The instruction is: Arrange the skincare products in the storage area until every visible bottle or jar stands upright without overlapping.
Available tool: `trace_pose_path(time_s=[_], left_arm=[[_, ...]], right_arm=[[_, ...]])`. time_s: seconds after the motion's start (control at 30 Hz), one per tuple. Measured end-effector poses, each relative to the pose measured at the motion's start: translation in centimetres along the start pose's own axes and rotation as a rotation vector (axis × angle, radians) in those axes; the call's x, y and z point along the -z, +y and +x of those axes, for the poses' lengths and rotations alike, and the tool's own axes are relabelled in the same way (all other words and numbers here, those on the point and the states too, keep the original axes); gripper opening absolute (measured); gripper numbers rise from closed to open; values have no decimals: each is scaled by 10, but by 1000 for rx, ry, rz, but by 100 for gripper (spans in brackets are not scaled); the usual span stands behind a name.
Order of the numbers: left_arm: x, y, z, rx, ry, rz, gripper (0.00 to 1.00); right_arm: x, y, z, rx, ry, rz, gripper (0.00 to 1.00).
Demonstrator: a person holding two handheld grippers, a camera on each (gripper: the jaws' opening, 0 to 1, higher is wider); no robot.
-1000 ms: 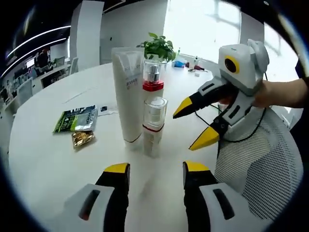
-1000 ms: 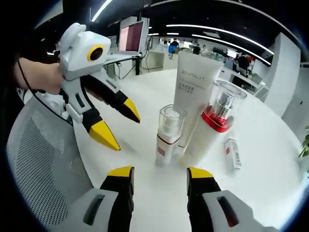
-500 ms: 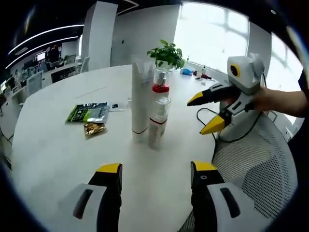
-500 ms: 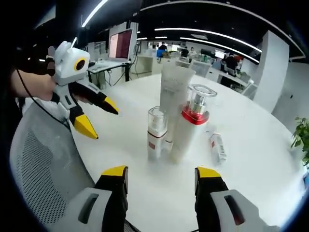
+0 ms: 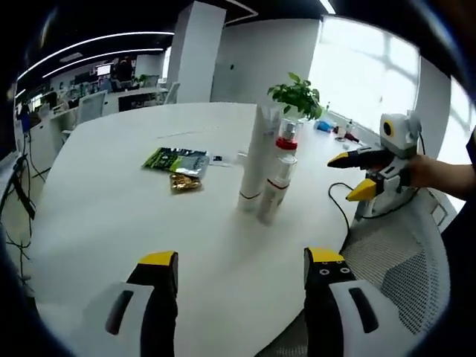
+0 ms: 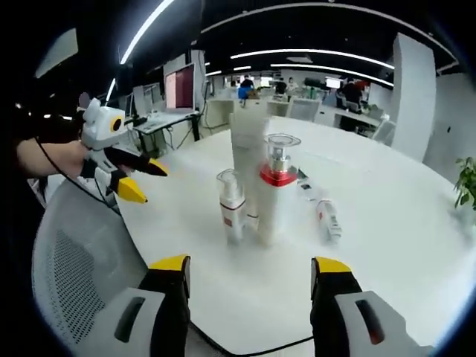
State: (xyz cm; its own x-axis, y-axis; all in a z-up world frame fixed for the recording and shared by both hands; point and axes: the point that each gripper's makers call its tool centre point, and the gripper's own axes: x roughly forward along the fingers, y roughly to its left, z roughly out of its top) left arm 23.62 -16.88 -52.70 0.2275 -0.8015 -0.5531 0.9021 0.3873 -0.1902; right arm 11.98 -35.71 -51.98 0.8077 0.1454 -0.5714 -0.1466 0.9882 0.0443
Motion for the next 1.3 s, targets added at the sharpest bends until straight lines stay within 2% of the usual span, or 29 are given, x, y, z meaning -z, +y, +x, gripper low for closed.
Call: trace_pose_path(time_s=[0.07,0.23,0.43,0.57,0.67,0.73,1.0,1.2,1.3], left_arm=[[-7,0,-8,-30,-26,-4,67],[-10,3,-14,-64,-70,-23,75],[-15,-9,-13,-51,-118,-25,88],[-14,-20,-15,-54,-115,-21,88],[-10,-27,-17,-40,-118,-12,94],[-4,-32,-16,-34,-88,18,98],[-2,-30,-12,-19,-76,14,99],[0,-31,-10,-29,-70,5,98],[-1,-29,-9,-31,-72,-2,97]], right_arm=[[3,-4,-3,-16,-1,17,64],[6,-8,-7,-34,-8,28,67],[5,-7,-14,-72,-50,54,73],[11,-10,-14,-77,-40,54,76],[11,-9,-14,-104,-36,83,80],[17,-5,-12,-122,-15,104,83],[23,2,-11,-127,-18,138,90],[29,-2,-12,-106,1,157,99],[28,-7,-12,-100,-3,151,99]])
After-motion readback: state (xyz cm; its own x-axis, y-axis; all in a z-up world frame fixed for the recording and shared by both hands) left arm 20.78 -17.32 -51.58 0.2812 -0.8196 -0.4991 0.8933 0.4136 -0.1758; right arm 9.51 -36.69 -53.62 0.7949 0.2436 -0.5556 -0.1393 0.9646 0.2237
